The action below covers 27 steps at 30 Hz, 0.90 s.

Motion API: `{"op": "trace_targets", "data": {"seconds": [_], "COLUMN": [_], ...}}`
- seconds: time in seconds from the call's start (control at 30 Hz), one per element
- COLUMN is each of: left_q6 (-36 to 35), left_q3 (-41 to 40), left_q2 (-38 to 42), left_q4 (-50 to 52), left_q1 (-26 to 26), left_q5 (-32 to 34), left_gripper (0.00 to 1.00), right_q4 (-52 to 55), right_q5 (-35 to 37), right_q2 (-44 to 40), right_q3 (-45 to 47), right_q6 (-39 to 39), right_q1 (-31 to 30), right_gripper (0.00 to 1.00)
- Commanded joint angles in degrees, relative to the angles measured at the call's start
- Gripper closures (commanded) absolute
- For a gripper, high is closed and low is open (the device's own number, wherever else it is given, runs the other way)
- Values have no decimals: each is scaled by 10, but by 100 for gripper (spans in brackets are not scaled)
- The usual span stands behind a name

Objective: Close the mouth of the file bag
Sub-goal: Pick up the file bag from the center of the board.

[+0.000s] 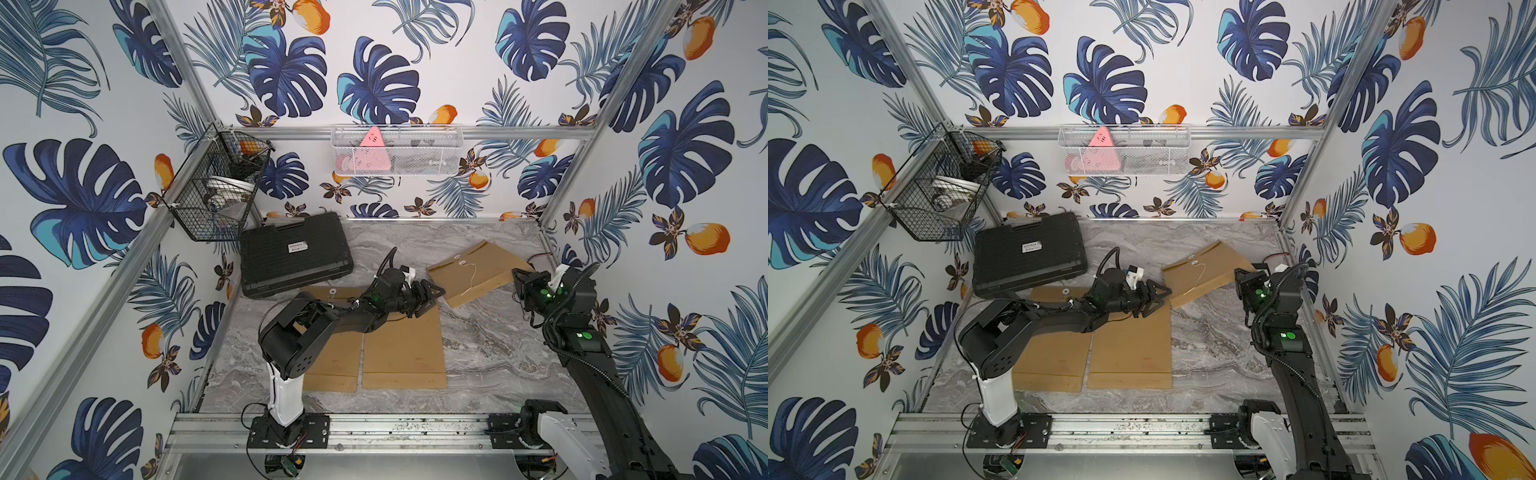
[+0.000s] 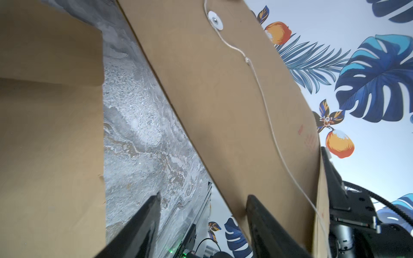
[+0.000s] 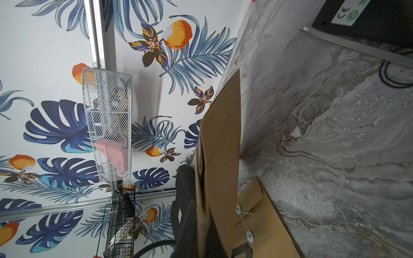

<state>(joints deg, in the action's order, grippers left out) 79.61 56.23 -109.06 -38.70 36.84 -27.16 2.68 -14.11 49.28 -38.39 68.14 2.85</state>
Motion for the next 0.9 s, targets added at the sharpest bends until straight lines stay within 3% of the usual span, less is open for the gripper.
{"op": "trace_targets", "data": {"seconds": [0.0, 0.23, 0.43, 0.87], "left_q6": [36, 58, 53, 34], "left_q3": [5, 31, 50, 86], "left_q2": [-7, -53, -66, -68], "left_q4": [-69, -92, -113, -173], "left_q1": [3, 15, 5, -29], "left_q5": [46, 69, 81, 21], "left_gripper": [35, 44, 59, 77], "right_q4": [-8, 1, 36, 85], "right_q5": [12, 9, -9, -60], "right_q2": [-13, -33, -60, -103], "right_q3": [11, 27, 40, 57], "right_q6": [32, 61, 72, 28], "right_q1": [-4, -11, -12, -12], "right_gripper": [100, 100, 100, 95]}}
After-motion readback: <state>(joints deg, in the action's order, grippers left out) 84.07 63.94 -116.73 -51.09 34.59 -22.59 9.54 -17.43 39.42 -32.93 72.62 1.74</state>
